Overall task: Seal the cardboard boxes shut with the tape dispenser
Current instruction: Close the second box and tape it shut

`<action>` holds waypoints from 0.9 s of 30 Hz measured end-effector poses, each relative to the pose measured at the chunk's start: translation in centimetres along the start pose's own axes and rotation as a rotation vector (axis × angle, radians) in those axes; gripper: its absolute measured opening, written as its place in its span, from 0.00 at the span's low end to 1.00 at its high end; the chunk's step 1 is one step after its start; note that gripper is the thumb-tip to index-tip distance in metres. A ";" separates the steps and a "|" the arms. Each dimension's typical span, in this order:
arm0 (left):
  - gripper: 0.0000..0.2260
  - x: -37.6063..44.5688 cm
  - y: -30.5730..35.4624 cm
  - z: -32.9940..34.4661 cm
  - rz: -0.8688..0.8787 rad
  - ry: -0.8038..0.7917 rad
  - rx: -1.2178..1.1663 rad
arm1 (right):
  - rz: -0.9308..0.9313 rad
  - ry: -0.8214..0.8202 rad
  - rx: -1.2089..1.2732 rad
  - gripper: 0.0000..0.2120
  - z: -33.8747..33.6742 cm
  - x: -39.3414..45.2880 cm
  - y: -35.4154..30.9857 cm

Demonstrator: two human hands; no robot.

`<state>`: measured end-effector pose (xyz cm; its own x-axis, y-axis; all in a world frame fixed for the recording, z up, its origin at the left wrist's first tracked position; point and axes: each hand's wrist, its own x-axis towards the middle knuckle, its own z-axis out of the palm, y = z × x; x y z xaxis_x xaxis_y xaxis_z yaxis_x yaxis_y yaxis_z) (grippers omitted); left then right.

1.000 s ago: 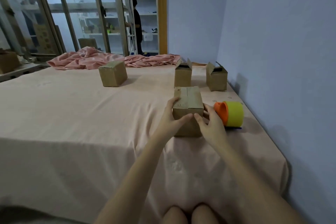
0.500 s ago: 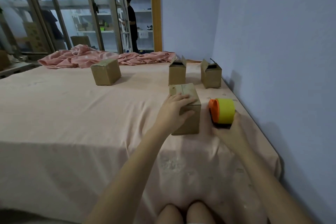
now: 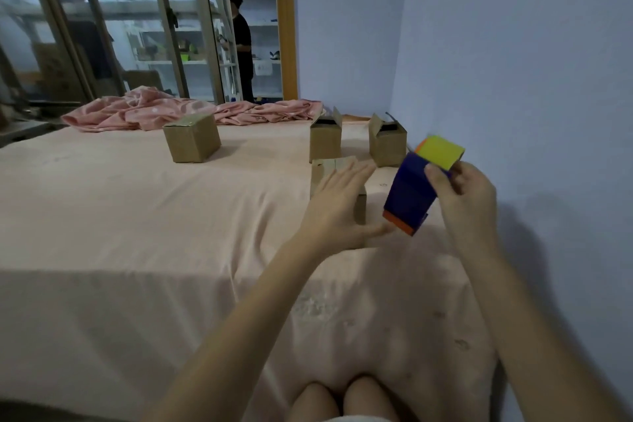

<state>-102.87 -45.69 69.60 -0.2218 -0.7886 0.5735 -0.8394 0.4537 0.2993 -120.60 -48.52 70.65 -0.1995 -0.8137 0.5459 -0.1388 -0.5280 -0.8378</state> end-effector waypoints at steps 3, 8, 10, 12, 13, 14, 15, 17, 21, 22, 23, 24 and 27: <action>0.45 -0.1 2.6 1.3 -0.004 0.048 -0.003 | 0.084 0.095 0.240 0.04 0.1 -0.2 -2.8; 0.34 0.2 4.8 1.8 -0.061 0.268 -0.121 | 0.242 0.189 0.552 0.05 0.4 -0.2 -4.5; 0.34 0.1 4.8 1.4 -0.057 0.258 -0.179 | 0.154 0.080 0.494 0.11 0.2 -0.6 -4.1; 0.35 -0.1 4.7 0.9 -0.037 0.247 -0.181 | 0.034 -0.060 0.311 0.20 0.1 -1.2 -3.6; 0.35 -0.2 4.6 0.7 -0.022 0.245 -0.162 | -0.002 -0.110 0.246 0.20 0.1 -1.4 -3.3; 0.36 -0.2 4.6 0.5 -0.008 0.241 -0.145 | -0.019 -0.139 0.212 0.17 0.1 -1.5 -3.1; 0.37 -0.2 4.5 0.3 0.000 0.229 -0.134 | -0.024 -0.143 0.193 0.15 0.2 -1.6 -2.9; 0.39 -0.2 4.2 0.1 0.013 0.173 -0.141 | -0.031 -0.103 0.173 0.14 0.4 -1.6 -2.6; 0.45 -1.0 3.5 -0.2 -0.131 0.060 -0.525 | 0.042 0.022 0.306 0.18 0.8 -1.7 -2.4; 0.45 -1.4 3.3 -0.3 -0.206 0.081 -0.670 | 0.077 0.054 0.372 0.19 1.0 -1.8 -2.4; 0.43 -1.8 3.0 -0.4 -0.280 0.120 -0.796 | 0.101 0.082 0.432 0.18 1.0 -1.8 -2.3; 0.39 -2.2 2.6 -0.4 -0.343 0.158 -0.882 | 0.115 0.110 0.482 0.17 1.1 -1.8 -2.3; 0.21 -2.9 2.0 -0.2 -0.435 0.155 -0.950 | 0.164 0.185 0.576 0.13 1.5 -1.9 -2.2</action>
<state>-103.78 -42.44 68.67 0.1267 -0.9303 0.3443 -0.0829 0.3360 0.9382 -118.45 -46.18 71.49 -0.3455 -0.8670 0.3591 0.4427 -0.4879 -0.7523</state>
